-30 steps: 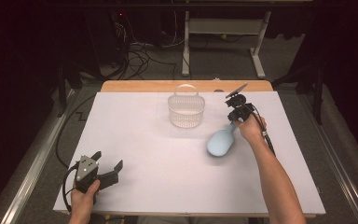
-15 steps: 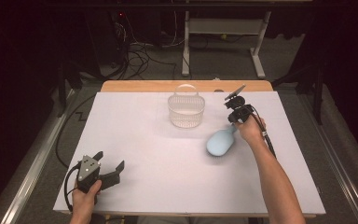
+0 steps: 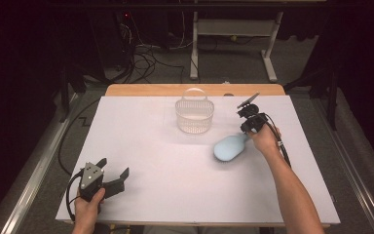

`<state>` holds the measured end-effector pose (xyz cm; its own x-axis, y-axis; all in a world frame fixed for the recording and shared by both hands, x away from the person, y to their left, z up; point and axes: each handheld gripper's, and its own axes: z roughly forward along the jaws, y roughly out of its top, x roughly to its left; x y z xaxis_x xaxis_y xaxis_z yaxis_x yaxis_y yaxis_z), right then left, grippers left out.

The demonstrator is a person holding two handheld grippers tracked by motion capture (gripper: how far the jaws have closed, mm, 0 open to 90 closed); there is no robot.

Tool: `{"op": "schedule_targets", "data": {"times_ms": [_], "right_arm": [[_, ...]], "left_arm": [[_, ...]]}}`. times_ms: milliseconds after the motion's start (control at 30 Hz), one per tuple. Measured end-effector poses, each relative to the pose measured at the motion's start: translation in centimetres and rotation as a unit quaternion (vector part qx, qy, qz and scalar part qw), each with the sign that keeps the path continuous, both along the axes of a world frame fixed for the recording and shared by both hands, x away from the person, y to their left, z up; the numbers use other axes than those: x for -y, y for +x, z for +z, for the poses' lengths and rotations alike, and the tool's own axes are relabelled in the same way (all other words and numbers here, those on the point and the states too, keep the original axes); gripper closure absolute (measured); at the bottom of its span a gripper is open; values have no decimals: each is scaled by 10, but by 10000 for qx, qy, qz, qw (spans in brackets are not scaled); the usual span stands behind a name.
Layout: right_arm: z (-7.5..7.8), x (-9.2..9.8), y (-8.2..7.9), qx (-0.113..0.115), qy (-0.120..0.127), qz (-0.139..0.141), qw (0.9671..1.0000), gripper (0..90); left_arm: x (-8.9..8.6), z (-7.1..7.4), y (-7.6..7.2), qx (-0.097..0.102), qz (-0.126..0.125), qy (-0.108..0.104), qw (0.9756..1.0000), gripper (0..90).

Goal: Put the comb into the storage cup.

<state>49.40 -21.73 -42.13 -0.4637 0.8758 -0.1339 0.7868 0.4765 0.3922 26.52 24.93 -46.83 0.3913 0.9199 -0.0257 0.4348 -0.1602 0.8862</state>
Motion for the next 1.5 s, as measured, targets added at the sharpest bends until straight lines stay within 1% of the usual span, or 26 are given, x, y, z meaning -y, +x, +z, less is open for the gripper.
{"op": "schedule_targets", "data": {"times_ms": [167,333,500,600,933,1067,1267,1500], "right_arm": [[0,5,-6,-9,27,6,10000,881],[1,10,-11,7,122,-11,9999,881],[0,14,-18,70,222,-49,9997,885],[0,16,-20,56,225,-50,9997,886],[-1,21,-30,19,381,-35,9993,886],[-1,22,-32,35,390,21,9992,886],[0,24,-38,33,437,75,9990,885],[0,27,-46,84,502,143,9986,885]], "left_arm": [[0,0,0,-1,-3,14,10000,145],[-1,0,0,-5,5,13,10000,144],[-1,0,0,-9,4,17,10000,145],[-1,0,-1,2,15,20,10000,145],[-1,0,0,-7,32,18,10000,145],[-1,0,0,-7,35,15,10000,145],[-1,0,0,-6,33,23,10000,145],[-1,0,0,-6,40,22,10000,145]]}}
